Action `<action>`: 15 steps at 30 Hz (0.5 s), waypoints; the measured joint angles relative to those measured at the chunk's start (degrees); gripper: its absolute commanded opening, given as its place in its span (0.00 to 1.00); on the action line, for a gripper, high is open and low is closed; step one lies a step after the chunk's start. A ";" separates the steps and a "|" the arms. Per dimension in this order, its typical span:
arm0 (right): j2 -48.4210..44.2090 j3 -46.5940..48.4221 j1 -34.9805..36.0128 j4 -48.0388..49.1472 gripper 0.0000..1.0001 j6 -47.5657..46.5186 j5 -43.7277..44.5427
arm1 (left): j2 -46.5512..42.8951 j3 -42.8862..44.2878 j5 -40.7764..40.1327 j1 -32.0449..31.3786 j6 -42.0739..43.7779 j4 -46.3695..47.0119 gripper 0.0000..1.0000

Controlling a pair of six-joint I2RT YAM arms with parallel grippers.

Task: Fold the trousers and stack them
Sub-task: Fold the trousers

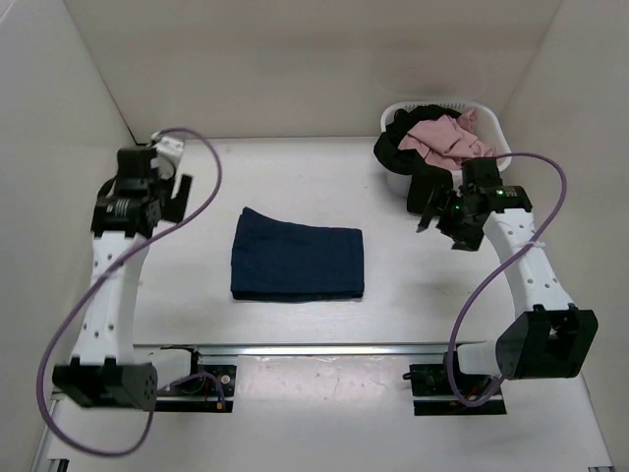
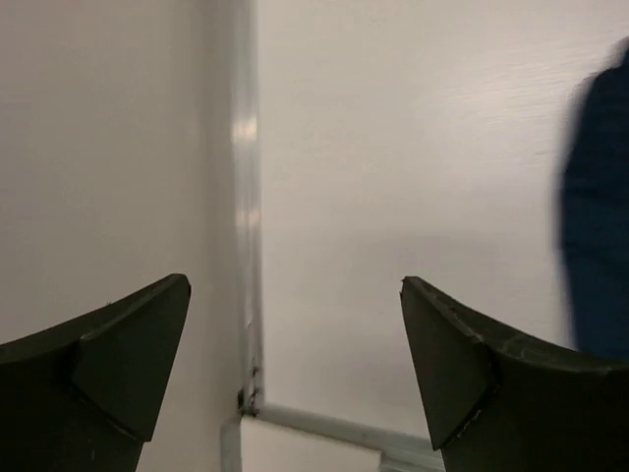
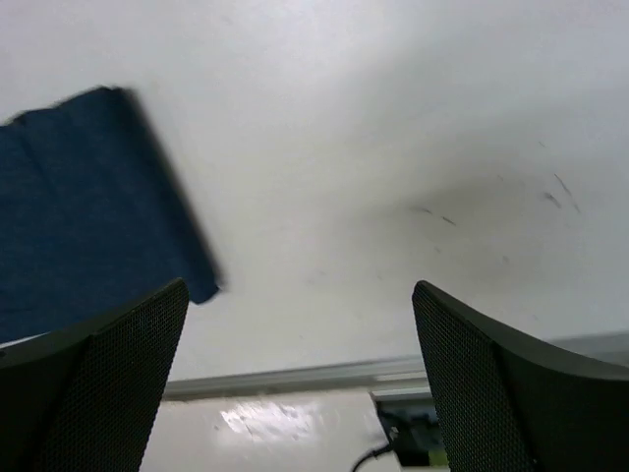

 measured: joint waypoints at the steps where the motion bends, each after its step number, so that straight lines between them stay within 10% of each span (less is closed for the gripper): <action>1: -0.15 0.00 -1.79 -2.23 0.99 -0.96 0.07 | -2.93 -2.82 -2.67 1.99 -0.02 0.42 1.00; 8: -2.54 0.44 -6.99 -9.84 0.99 -5.46 -0.02 | -14.05 -22.99 -11.26 11.74 0.24 -4.39 1.00; 15: -3.32 1.18 -6.99 -10.29 0.99 -6.64 -1.84 | -19.06 -24.50 -8.61 17.79 -0.52 -7.76 1.00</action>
